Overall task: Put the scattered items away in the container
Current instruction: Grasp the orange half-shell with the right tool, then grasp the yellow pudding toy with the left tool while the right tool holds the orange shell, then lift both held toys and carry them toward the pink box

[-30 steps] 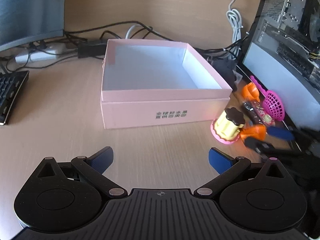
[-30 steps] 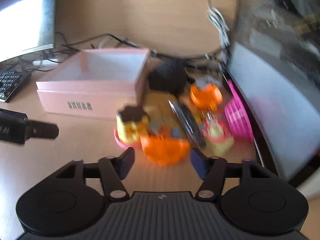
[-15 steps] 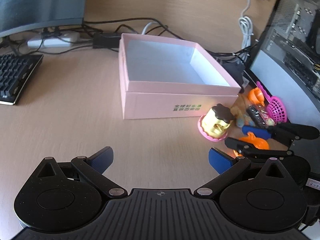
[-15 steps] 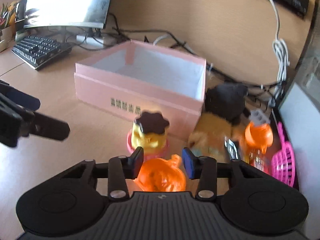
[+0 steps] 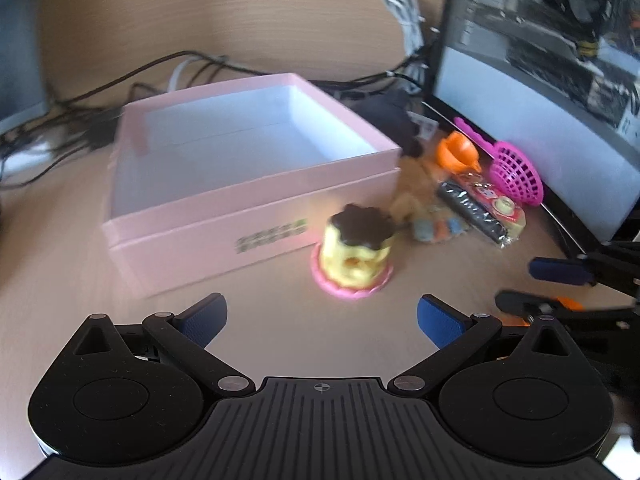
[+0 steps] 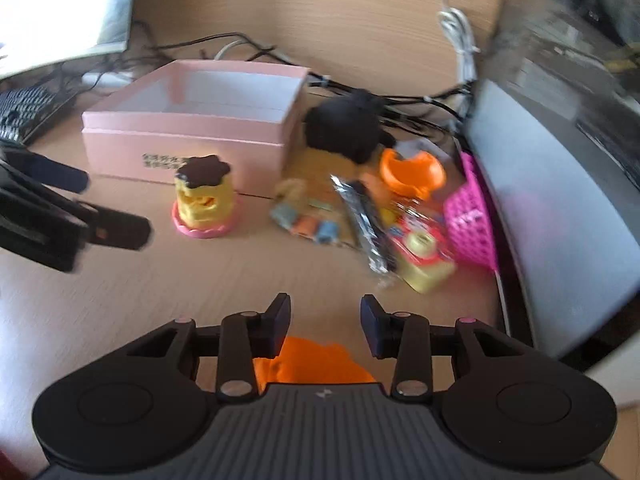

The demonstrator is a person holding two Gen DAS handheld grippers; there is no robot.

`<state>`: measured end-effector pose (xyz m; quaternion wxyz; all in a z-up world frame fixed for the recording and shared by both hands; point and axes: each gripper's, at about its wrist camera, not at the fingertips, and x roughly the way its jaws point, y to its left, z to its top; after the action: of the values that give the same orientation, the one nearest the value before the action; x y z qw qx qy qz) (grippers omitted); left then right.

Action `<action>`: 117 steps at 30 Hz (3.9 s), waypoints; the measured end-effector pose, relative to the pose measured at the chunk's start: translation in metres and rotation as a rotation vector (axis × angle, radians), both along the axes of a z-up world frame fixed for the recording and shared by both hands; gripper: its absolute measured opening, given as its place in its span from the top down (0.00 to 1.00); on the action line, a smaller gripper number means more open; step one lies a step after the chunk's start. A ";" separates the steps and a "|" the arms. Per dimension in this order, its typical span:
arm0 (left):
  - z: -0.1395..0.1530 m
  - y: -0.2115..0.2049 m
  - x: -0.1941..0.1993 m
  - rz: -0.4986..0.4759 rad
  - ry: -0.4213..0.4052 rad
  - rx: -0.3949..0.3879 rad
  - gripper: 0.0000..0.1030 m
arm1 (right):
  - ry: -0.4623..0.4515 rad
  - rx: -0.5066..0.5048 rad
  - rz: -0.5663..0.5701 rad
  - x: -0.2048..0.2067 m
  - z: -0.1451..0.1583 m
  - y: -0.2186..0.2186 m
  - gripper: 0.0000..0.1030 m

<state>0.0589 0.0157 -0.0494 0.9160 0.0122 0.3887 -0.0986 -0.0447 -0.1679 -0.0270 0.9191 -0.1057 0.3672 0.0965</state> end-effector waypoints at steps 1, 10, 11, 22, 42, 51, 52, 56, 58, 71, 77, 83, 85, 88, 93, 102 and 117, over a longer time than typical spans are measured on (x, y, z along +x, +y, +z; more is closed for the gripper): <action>-0.002 -0.005 0.003 -0.007 -0.006 0.009 0.00 | -0.001 0.012 -0.008 -0.003 0.001 -0.003 0.57; -0.013 -0.027 0.024 -0.028 -0.007 0.024 0.04 | -0.026 -0.003 -0.002 -0.026 0.004 -0.010 0.48; -0.014 -0.028 0.025 -0.029 -0.005 0.027 0.18 | -0.026 -0.003 -0.008 -0.027 0.004 -0.011 0.48; -0.008 -0.011 0.015 -0.041 0.058 -0.013 0.52 | -0.021 0.002 -0.014 -0.026 0.001 -0.012 0.42; -0.004 -0.020 0.020 -0.041 -0.023 -0.053 0.16 | -0.036 -0.038 0.074 -0.028 -0.003 0.008 0.37; -0.010 -0.037 0.032 -0.024 -0.044 0.016 0.53 | -0.017 -0.070 0.021 -0.046 -0.004 -0.013 0.35; -0.008 -0.035 0.030 -0.029 -0.034 0.010 0.53 | -0.017 -0.060 0.013 -0.047 -0.004 -0.016 0.35; -0.003 -0.024 0.008 -0.040 0.001 0.009 0.53 | -0.018 -0.042 0.025 -0.045 -0.006 -0.020 0.35; -0.002 -0.016 -0.006 -0.031 0.031 -0.013 0.53 | -0.012 -0.022 0.036 -0.042 -0.006 -0.022 0.34; 0.002 -0.009 -0.058 0.092 -0.009 -0.026 0.01 | 0.074 0.121 0.035 -0.029 -0.005 -0.032 0.53; -0.007 -0.019 -0.041 0.011 -0.023 -0.008 0.02 | 0.058 0.049 -0.017 -0.035 -0.002 -0.019 0.53; -0.019 -0.022 -0.039 0.000 0.033 0.047 0.02 | 0.042 -0.010 0.038 -0.041 0.000 -0.014 0.53; -0.020 -0.020 -0.039 0.027 0.023 0.059 0.02 | 0.029 0.013 0.055 -0.042 0.002 -0.019 0.53; -0.020 -0.021 -0.039 0.056 0.017 0.044 0.04 | 0.038 0.031 0.069 -0.038 -0.003 -0.025 0.53; -0.018 -0.029 -0.039 0.076 -0.007 0.077 0.20 | 0.028 0.048 0.110 -0.038 -0.003 -0.031 0.53; -0.009 -0.020 -0.046 0.139 0.041 0.046 0.41 | 0.013 0.087 0.162 -0.031 0.004 -0.042 0.53; 0.007 -0.016 -0.072 0.177 0.044 0.036 0.41 | 0.022 0.088 0.275 -0.027 0.002 -0.016 0.53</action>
<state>-0.0128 -0.0002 -0.0428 0.9119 -0.0080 0.4102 -0.0105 -0.0714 -0.1840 -0.0253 0.8969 -0.1136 0.3548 0.2384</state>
